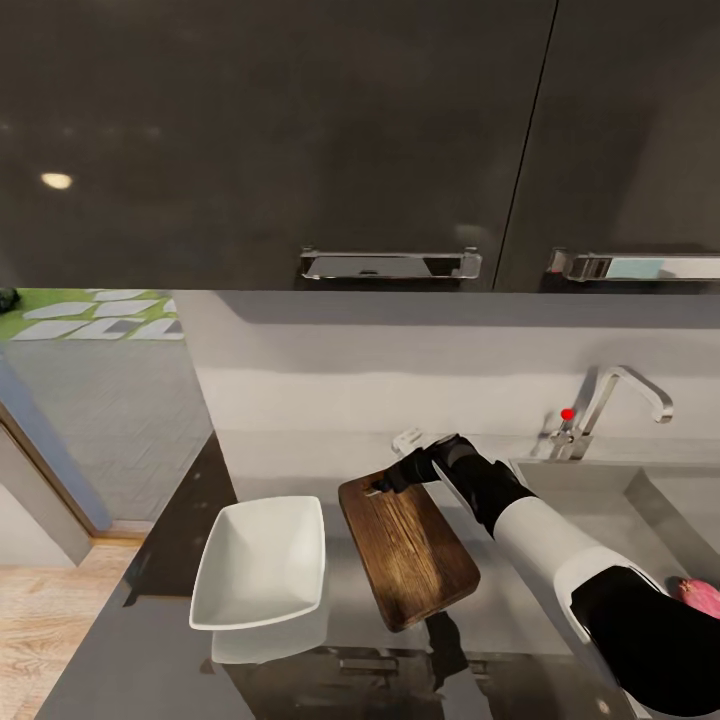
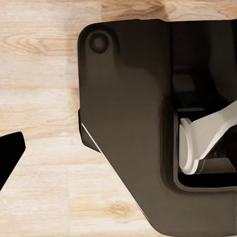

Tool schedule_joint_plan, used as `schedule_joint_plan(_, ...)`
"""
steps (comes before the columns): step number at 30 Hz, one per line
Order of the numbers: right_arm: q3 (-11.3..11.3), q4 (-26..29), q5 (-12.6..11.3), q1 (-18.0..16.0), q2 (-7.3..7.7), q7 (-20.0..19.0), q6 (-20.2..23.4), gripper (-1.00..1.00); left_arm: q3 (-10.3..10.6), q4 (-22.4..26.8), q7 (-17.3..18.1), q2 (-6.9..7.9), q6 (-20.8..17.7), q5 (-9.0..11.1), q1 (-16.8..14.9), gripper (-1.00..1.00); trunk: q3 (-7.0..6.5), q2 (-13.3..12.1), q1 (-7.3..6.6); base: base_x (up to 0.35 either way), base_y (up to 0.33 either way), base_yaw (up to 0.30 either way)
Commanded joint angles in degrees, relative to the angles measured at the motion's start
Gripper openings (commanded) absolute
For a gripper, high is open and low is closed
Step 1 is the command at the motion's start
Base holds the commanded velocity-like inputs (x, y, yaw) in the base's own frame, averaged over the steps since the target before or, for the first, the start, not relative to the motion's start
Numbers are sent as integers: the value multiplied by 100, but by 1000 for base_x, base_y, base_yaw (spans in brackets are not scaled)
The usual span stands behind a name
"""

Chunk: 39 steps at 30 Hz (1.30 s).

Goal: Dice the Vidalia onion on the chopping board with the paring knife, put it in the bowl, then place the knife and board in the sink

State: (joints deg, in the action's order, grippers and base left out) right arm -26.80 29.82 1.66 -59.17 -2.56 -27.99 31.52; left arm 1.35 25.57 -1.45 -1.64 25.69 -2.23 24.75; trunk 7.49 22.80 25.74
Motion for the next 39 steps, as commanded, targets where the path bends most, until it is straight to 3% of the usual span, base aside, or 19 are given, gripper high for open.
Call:
schedule_joint_plan(1,-10,8,18,-6,1,-3,22,100,5,10,-15,0,6,-23,2,100,11,12,4,0,0,0)
schedule_joint_plan(30,-1,33,-59,-7,-16,630,-204,100,5,10,-16,-3,6,-23,2,100,11,12,4,0,0,0)
schedule_joint_plan(39,-1,33,-399,-7,-25,972,-208,100,5,10,-14,-14,6,-23,2,100,11,12,4,0,0,0)
